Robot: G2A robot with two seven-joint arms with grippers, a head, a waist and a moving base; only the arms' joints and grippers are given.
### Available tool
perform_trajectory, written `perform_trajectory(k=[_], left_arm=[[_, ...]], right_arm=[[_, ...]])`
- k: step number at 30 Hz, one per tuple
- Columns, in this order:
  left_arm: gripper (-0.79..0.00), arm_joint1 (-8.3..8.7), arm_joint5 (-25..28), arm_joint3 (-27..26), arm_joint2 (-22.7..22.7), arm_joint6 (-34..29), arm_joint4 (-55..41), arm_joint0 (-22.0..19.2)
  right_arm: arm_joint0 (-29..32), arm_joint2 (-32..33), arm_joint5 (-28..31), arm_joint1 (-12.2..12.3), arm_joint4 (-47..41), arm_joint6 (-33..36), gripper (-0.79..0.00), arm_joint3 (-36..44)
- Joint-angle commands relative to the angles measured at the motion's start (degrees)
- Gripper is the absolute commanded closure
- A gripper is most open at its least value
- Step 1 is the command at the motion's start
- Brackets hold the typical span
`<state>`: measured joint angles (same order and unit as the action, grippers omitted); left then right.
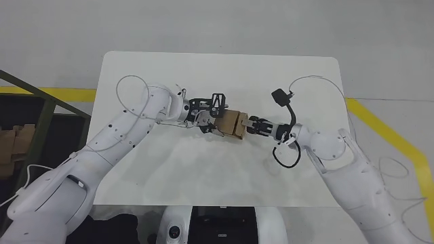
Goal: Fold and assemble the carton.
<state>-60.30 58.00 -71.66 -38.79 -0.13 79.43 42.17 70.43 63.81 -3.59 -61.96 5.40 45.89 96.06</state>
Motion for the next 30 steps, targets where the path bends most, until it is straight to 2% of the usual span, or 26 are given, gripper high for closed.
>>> perform_trajectory(k=[1,30], left_arm=[[-0.582,-0.03,0.0,-0.1,-0.1,-0.35,-0.12,0.08],[-0.576,-0.47,0.0,-0.87,-0.45,-4.38,-2.53,0.37]], right_arm=[[0.02,-0.12,-0.71,0.02,0.94,-0.16,-0.194,0.24],[0.13,-2.16,-6.5,-0.15,8.39,-1.3,-0.126,3.34]])
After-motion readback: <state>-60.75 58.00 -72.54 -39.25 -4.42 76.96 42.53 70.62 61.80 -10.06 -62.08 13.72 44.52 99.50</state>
